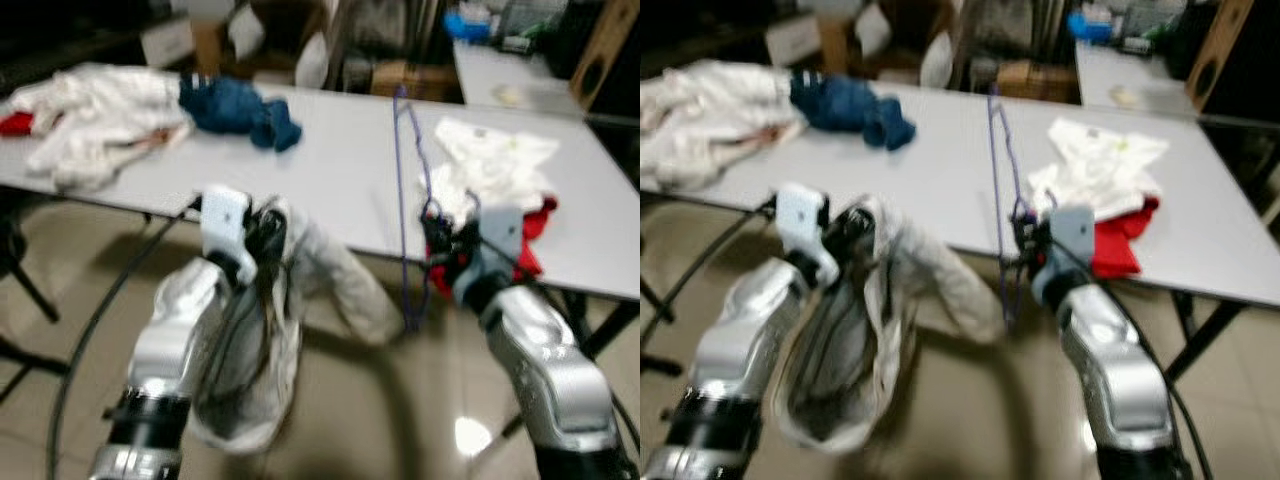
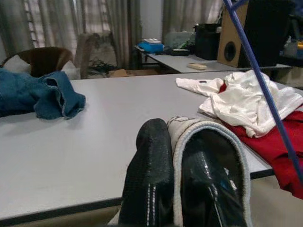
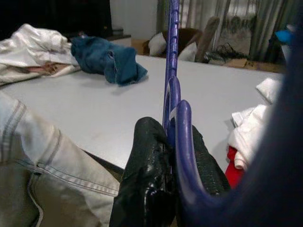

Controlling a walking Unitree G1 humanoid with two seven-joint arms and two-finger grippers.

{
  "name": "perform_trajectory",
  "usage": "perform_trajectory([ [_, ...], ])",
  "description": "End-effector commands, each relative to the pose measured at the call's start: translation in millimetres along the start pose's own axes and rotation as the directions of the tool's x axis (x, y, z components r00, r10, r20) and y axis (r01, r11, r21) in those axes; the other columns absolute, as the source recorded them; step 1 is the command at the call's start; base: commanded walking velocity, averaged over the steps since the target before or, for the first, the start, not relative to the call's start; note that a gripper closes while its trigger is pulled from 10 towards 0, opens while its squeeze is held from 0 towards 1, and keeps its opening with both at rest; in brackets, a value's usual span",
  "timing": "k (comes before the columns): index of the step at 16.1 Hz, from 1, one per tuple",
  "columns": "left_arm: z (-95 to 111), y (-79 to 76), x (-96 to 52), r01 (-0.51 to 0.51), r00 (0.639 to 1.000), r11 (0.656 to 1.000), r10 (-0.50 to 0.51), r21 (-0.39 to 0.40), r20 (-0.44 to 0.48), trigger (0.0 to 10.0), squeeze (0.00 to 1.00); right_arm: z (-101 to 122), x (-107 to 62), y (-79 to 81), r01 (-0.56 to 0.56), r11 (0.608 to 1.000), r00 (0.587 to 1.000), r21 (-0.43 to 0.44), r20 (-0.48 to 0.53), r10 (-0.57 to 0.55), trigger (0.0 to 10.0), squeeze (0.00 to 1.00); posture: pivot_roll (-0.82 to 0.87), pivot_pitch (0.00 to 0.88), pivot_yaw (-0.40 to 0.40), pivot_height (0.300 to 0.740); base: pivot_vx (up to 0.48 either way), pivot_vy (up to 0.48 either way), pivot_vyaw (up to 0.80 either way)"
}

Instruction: Hang hanger

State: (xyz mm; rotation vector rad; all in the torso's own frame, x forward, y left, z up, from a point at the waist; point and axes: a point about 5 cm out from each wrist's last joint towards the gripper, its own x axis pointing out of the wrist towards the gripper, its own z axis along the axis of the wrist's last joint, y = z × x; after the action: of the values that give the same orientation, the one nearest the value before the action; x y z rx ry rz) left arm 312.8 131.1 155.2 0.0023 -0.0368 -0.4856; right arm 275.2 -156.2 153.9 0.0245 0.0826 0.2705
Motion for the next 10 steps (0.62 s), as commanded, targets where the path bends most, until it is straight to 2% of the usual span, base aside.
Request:
perform_trajectory([
  [1,17.2,6.2,4.7,0.001,0.999,1.000,-0.002,0.025,0.052,10.0,0.00,8.8,2.4,6.5,-0.035,0.999,0.999,0.001,0.025,0.035,10.0,0.00,-0.15,0.000,-0.015,0.740,0.334,0.000,0.00],
  [3,26.0,3.9,11.3,0.038,0.997,0.999,-0.040,0.029,0.071,10.0,0.00,12.2,1.9,6.6,-0.045,0.999,0.998,0.005,0.034,0.045,10.0,0.00,-0.16,0.000,-0.015,0.740,0.336,0.000,0.00],
  [7,61.9,-8.0,40.7,0.167,0.973,0.986,-0.168,0.019,0.159,10.0,0.00,31.1,2.9,3.7,-0.058,0.998,0.995,0.016,0.082,0.056,10.0,0.00,-0.18,0.000,-0.012,0.740,0.337,0.000,-0.80],
  [10,95.4,0.6,60.6,0.156,0.958,0.986,-0.167,0.065,0.235,10.0,0.00,40.3,1.2,3.2,-0.064,0.998,0.992,0.003,0.110,0.063,10.0,0.00,-0.18,0.000,-0.008,0.740,0.336,0.000,-0.80],
])
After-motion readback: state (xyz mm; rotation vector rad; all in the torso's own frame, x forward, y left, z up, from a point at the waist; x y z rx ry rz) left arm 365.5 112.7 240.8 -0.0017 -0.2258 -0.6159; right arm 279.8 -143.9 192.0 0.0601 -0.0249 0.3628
